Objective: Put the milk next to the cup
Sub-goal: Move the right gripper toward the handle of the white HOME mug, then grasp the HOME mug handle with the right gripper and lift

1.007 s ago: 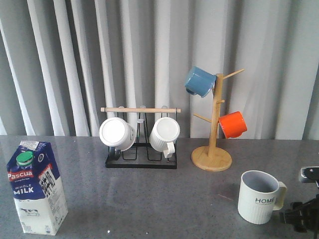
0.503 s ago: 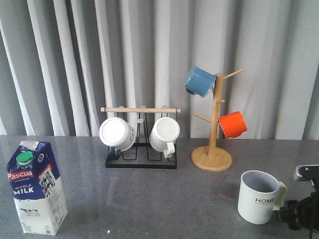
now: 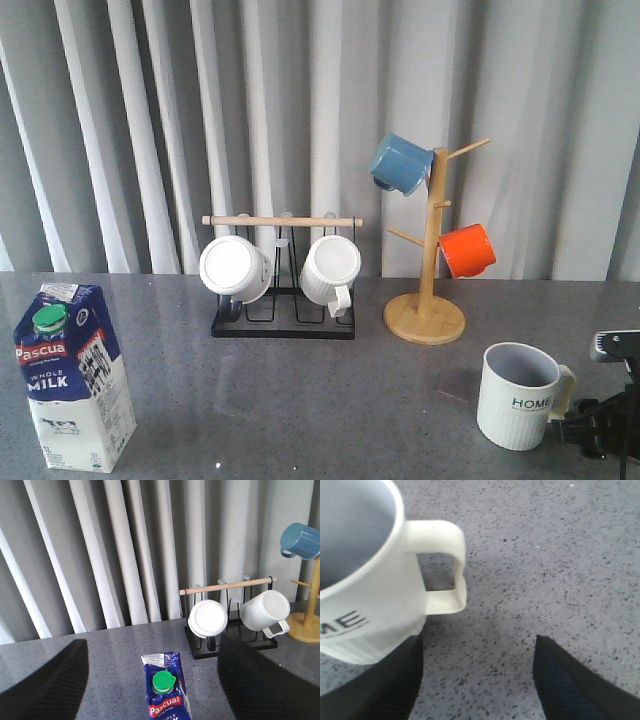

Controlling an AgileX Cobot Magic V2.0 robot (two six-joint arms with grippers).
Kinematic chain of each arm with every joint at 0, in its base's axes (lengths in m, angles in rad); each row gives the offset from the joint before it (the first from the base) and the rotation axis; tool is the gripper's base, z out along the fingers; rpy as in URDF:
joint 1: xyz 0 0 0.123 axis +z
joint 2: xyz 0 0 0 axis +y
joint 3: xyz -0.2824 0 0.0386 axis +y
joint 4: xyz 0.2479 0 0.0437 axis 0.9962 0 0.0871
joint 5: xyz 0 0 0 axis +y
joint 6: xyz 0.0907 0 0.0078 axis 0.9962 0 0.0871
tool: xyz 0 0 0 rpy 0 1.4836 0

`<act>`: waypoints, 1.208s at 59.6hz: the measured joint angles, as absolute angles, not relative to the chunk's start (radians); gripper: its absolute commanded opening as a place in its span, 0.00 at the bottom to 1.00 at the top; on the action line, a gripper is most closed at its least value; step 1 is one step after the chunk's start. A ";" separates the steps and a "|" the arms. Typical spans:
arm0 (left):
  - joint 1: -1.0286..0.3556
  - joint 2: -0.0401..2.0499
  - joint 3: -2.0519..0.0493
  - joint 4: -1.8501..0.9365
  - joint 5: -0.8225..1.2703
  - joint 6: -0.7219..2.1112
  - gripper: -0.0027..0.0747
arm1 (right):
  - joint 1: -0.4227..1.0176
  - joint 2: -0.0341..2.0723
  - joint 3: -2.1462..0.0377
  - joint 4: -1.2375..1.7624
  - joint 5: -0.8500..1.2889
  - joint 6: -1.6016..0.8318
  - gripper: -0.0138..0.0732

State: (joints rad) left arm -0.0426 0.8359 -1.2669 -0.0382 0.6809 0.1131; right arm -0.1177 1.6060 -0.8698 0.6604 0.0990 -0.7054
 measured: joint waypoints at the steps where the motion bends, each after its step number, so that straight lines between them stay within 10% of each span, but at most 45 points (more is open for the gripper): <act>1: -0.043 0.836 -1.267 -0.038 0.681 0.113 0.71 | -0.118 1.609 -0.872 0.662 0.099 -0.706 0.68; 19: -0.043 0.836 -1.267 -0.039 0.681 0.113 0.71 | -0.106 1.763 -1.060 0.701 0.170 -0.744 0.63; 33: -0.043 0.836 -1.267 -0.039 0.681 0.113 0.71 | -0.105 1.826 -1.144 0.714 0.225 -0.814 0.14; 72: -0.043 0.840 -1.267 -0.039 0.717 0.113 0.71 | 0.210 1.561 -1.191 0.841 0.427 -0.808 0.15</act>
State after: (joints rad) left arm -0.0426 0.8403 -1.2669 -0.0391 0.7172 0.1131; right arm 0.2096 1.5606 -1.1908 0.8406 0.4271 -0.8081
